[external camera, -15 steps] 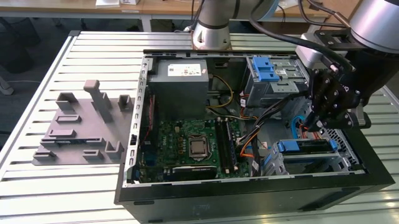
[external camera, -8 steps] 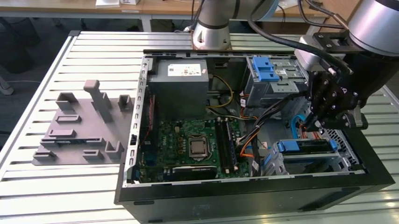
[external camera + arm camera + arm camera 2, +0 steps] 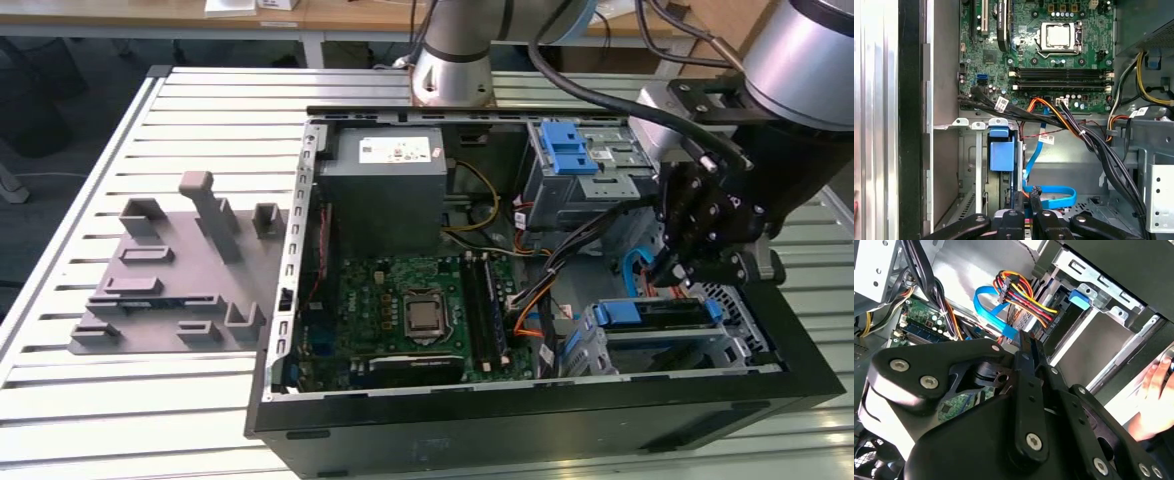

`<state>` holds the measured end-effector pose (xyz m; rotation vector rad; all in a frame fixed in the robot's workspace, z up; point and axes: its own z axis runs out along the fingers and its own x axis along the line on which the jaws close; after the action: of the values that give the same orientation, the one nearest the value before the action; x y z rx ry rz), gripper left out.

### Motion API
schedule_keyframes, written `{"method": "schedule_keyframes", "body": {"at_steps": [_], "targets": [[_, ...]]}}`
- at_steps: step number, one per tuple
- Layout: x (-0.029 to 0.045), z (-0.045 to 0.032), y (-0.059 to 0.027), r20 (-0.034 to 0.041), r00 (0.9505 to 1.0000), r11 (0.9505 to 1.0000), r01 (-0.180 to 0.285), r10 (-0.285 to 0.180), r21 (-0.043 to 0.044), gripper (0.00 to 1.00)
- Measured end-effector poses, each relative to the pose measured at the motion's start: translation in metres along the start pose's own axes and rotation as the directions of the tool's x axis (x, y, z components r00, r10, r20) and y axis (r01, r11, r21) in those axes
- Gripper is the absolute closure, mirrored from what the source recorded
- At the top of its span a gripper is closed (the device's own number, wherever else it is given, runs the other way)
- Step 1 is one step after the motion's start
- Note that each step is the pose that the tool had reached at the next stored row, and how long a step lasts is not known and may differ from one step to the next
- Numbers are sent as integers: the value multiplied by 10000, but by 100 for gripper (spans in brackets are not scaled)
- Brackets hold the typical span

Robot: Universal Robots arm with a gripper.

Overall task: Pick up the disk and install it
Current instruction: 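Insert the second disk wire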

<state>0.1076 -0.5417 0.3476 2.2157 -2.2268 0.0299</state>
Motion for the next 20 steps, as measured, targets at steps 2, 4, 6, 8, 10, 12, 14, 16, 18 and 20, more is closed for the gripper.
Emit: {"method": "schedule_keyframes", "body": {"at_steps": [2,4,6,8,10,12,14,16,18,20], "targets": [[22,16,1,42,10000,10000,11,-11,29,84],[37,25,1,66,10000,10000,31,-32,71,84],[51,35,3,95,9999,9999,44,-45,95,84],[63,49,6,110,9999,9999,55,-56,125,84],[68,65,9,113,9999,9999,65,-67,155,84],[85,73,11,120,9999,9998,68,-70,181,84],[104,82,15,129,9999,9998,68,-70,198,84],[118,93,22,138,9999,9997,67,-70,215,84],[127,104,34,156,9999,9997,71,-75,235,84],[132,116,40,160,9998,9997,76,-80,251,84]]}}
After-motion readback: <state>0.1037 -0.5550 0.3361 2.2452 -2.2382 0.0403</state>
